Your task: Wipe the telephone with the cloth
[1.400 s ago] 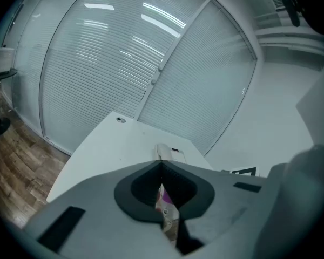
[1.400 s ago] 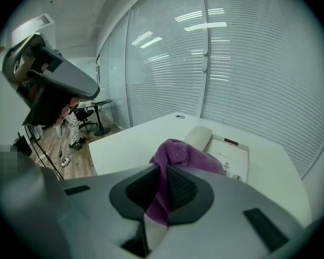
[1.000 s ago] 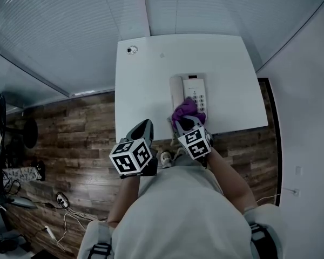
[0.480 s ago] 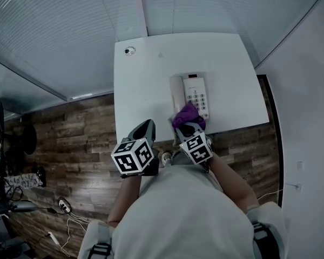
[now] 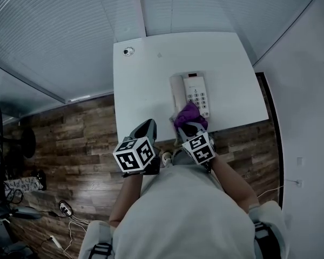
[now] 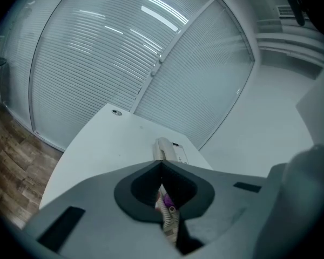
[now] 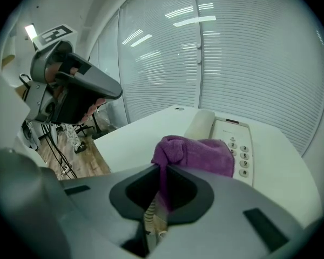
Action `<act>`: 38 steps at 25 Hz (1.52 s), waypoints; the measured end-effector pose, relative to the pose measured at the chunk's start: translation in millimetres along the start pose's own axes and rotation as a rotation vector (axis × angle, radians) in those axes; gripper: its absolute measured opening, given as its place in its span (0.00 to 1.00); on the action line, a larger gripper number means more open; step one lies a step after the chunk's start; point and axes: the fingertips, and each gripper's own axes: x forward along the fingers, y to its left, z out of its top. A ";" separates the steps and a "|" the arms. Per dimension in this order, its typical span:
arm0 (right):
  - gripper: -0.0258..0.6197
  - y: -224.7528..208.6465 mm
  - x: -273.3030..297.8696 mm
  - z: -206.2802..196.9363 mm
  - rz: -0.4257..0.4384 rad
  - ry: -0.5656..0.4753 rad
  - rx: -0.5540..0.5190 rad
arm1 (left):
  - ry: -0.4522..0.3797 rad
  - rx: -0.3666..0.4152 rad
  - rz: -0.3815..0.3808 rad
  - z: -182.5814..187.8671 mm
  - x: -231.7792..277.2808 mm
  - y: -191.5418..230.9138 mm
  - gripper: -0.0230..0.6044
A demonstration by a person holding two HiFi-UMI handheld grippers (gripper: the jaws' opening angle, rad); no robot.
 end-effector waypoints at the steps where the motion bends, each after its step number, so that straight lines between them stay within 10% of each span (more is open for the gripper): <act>1: 0.11 -0.8 -4.2 1.6 -0.010 -0.007 0.008 | 0.005 0.000 -0.003 -1.1 0.5 0.4 0.05; 15: 0.11 -57.6 -77.7 52.9 -0.205 -0.251 0.171 | 0.079 0.023 -0.105 -12.4 38.0 -23.0 0.05; 32: 0.11 -121.0 -94.4 71.9 -0.203 -0.346 0.223 | 0.124 0.088 -0.008 -15.7 96.3 -43.2 0.05; 38: 0.11 -142.6 -97.7 77.4 -0.184 -0.370 0.241 | 0.131 0.125 0.017 -17.1 118.3 -54.9 0.29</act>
